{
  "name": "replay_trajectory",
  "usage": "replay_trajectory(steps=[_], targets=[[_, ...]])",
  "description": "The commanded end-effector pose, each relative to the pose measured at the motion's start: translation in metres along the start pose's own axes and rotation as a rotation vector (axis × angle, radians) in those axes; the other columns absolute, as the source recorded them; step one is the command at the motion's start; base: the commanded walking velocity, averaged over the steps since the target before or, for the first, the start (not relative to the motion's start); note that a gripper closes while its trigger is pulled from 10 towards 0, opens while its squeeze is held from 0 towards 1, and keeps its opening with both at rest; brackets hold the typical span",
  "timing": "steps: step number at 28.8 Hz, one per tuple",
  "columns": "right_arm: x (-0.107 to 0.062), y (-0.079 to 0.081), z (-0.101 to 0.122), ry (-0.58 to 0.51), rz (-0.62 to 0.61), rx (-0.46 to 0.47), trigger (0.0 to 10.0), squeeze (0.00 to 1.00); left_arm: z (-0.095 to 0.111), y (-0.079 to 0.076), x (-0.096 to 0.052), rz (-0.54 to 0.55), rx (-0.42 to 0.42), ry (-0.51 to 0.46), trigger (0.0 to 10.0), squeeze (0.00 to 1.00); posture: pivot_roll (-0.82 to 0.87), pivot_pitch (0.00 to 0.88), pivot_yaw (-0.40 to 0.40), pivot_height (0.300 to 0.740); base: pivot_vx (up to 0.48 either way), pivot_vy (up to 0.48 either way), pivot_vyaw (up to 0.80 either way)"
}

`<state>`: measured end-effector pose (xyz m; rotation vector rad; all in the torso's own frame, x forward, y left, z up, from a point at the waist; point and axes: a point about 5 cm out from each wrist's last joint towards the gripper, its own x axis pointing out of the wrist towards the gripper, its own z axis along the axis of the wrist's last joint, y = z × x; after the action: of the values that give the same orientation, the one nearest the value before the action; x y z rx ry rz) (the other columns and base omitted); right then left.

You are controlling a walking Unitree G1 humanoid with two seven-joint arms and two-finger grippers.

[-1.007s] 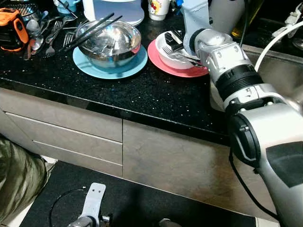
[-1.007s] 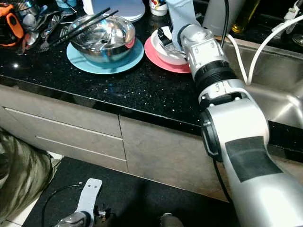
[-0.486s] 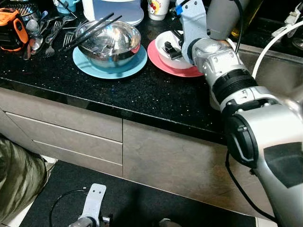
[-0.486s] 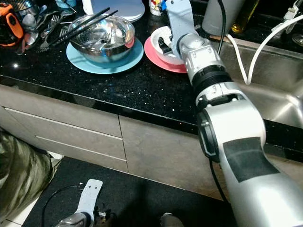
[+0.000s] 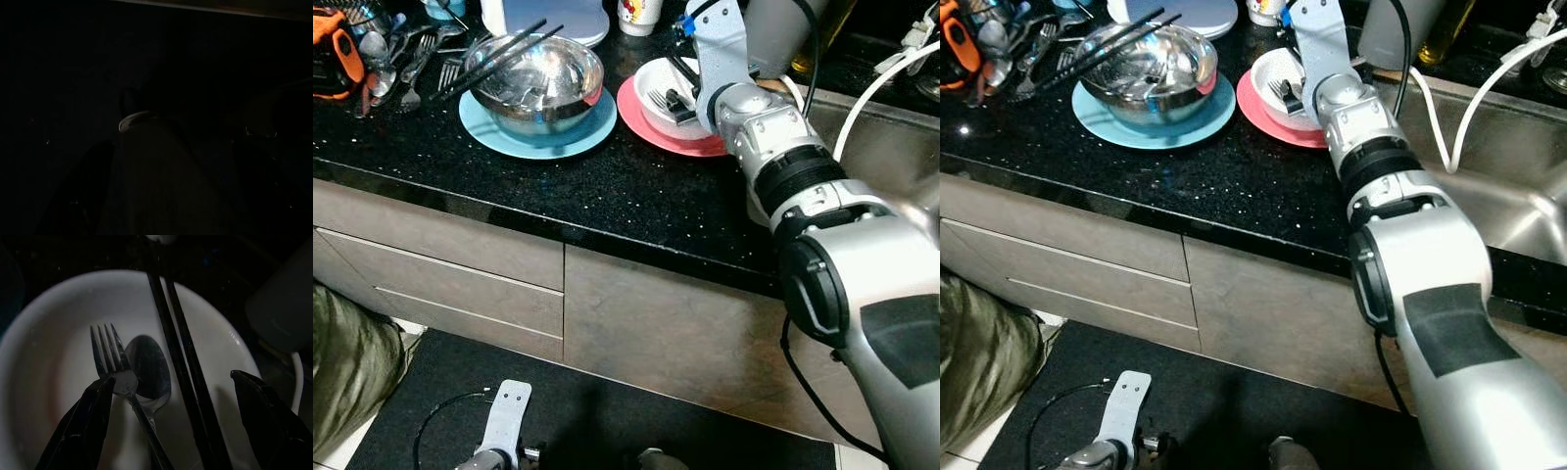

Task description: Kitchen organization

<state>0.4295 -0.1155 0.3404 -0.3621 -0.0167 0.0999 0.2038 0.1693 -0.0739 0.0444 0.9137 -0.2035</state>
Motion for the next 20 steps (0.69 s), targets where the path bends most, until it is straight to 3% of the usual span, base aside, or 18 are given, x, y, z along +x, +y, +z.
replay_trajectory(steps=[1, 3, 4, 6, 7, 8, 10, 11, 20], targets=[[0.001, 0.003, -0.01, 0.029, 0.0, -0.011, 7.6, 0.0, -0.018, -0.006, -0.002, -0.009, -0.019, 0.049, 10.0, 0.0, 0.03, 0.263, -0.115, 0.74, 0.0, 0.0, 0.0], [0.001, 0.003, -0.01, 0.029, 0.0, -0.012, 7.6, 0.0, -0.018, -0.006, -0.002, -0.01, -0.019, 0.048, 10.0, 0.0, 0.03, 0.263, -0.115, 0.74, 0.0, 0.0, 0.0], [0.001, 0.003, -0.009, 0.027, 0.0, -0.012, 6.2, 0.0, -0.019, -0.006, -0.002, -0.01, -0.02, 0.048, 10.0, 0.0, 0.03, 0.266, -0.116, 0.74, 0.0, 0.0, 0.0], [0.001, 0.004, -0.009, 0.025, 0.0, -0.012, 6.2, 0.0, -0.019, -0.006, -0.002, -0.011, -0.02, 0.048, 10.0, 0.0, 0.03, 0.267, -0.117, 0.74, 0.0, 0.0, 0.0], [0.001, 0.004, -0.007, 0.02, 0.003, -0.011, 2.7, 0.0, -0.02, -0.007, -0.002, -0.012, -0.02, 0.048, 10.0, 0.0, 0.03, 0.272, -0.117, 0.74, 0.0, 0.0, 0.0], [0.001, 0.004, -0.003, 0.008, 0.006, -0.008, 0.7, 0.0, -0.021, -0.007, -0.003, -0.013, -0.021, 0.048, 10.0, 0.0, 0.03, 0.272, -0.118, 0.74, 0.0, 0.0, 0.0], [0.001, 0.004, -0.001, 0.002, 0.006, -0.007, 0.7, 0.0, -0.021, -0.007, -0.003, -0.014, -0.021, 0.048, 10.0, 0.0, 0.03, 0.272, -0.118, 0.74, 0.0, 0.0, 0.0], [0.0, 0.004, 0.001, -0.004, 0.006, -0.004, 0.0, 0.0, -0.021, -0.007, -0.003, -0.014, -0.022, 0.048, 10.0, 0.0, 0.03, 0.273, -0.119, 0.74, 0.0, 0.0, 0.0], [-0.001, 0.002, 0.014, -0.048, 0.002, 0.024, 0.0, 0.0, -0.02, -0.007, -0.003, -0.014, -0.024, 0.041, 10.0, 0.0, 0.03, 0.267, -0.117, 0.74, 0.0, 0.0, 0.0]])
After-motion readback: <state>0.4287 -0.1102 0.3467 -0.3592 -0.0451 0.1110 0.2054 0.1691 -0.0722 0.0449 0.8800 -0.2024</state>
